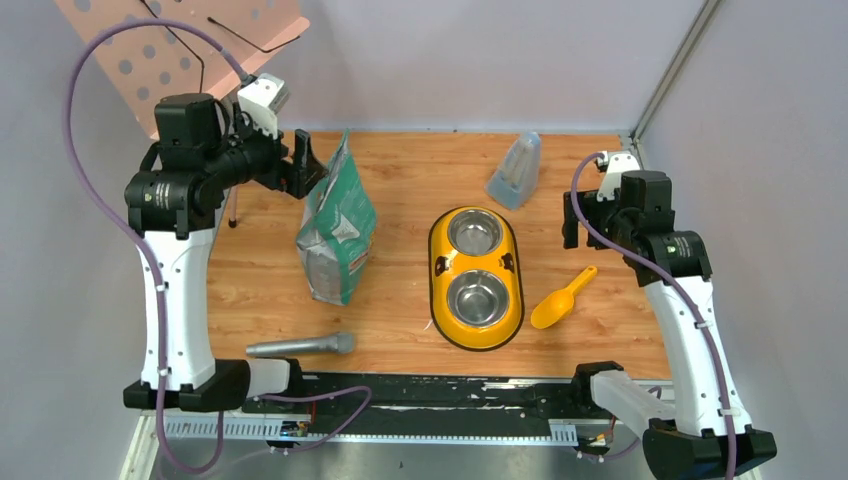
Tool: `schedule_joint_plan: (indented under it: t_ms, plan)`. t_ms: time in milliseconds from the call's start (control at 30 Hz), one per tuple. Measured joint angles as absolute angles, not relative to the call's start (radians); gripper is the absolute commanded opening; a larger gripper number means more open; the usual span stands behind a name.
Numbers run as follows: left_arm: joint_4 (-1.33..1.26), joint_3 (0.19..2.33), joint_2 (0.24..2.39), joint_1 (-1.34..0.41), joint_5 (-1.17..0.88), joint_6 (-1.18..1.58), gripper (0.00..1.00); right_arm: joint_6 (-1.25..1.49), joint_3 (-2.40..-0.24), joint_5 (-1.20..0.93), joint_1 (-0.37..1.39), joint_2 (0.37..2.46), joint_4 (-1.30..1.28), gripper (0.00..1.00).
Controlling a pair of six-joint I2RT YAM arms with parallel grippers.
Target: Serve the pet food
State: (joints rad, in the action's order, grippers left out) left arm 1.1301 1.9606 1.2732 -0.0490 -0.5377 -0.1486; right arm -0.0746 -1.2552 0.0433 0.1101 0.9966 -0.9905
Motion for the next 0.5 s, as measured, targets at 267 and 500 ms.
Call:
schedule_joint_plan:
  t_ms: [267,500]
  plan:
    - [1.269,1.985,1.326,-0.045,-0.482,-0.173,0.91,-0.065,-1.347,-0.140,0.110,1.102,-0.998,0.93]
    - [1.284,1.895,1.276,-0.045,-0.526,-0.196,0.94,-0.072,-1.517,-0.350,0.110,1.207,-1.020,0.92]
